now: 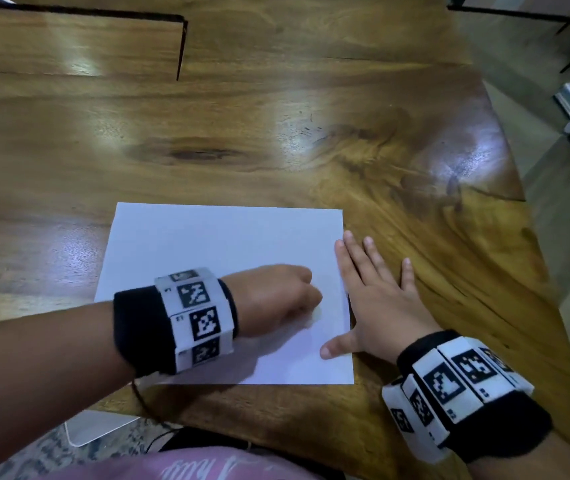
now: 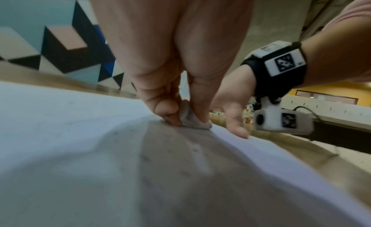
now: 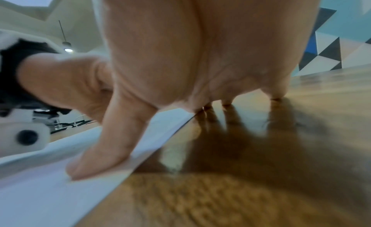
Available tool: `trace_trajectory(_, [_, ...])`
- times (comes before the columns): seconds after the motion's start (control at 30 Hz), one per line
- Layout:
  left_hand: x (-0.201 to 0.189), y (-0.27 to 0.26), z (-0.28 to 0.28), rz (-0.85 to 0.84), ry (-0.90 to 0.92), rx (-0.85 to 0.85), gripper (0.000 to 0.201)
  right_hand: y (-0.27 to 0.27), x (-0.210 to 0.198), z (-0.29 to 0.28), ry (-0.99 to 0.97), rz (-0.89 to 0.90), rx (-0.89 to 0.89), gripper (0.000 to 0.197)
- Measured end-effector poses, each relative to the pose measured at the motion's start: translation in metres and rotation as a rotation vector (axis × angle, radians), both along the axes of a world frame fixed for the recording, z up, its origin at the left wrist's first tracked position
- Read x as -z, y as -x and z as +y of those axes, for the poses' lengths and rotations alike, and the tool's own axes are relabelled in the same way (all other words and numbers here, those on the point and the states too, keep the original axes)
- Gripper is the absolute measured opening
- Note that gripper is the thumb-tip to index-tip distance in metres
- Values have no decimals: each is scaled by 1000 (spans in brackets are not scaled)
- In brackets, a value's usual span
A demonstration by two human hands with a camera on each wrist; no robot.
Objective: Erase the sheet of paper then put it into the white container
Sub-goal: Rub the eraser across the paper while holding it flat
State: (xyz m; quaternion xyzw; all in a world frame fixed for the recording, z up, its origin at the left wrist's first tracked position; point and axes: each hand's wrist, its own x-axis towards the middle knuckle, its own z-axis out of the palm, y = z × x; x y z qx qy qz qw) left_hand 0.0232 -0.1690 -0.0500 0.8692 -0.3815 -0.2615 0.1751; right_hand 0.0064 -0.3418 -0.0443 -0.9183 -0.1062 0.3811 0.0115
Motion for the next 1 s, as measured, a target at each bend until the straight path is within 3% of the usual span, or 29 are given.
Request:
trace_trajectory(0.1, [-2,-34,-13,-89,62,-253,15,0,0,0,9,0,-4,144])
trace_trajectory(0.17, [-1,-41,-20,-114,70,-330,11,0,0,0,12,1,-3,145])
trace_trajectory(0.37, [2,11,-12,-3,31,-66,12,1,1,-1,-9,7,-2,143])
trace_trajectory(0.43, [0,-2,-16,-40,27,-85,10,1,1,0,-8,2,-2,144])
trace_trajectory(0.6, [-3,-38,-18,-61,25,-318,9,1,2,1,15,2,-11,147])
trace_trajectory(0.77, [3,4,-16,73,14,-155,12,1,3,1,13,11,-12,149])
trace_trajectory(0.87, [3,2,-15,161,-17,-111,22,1,3,1,17,16,-15,149])
trace_trajectory(1.0, [1,-42,-13,-65,13,-258,5,1,2,2,26,16,-17,150])
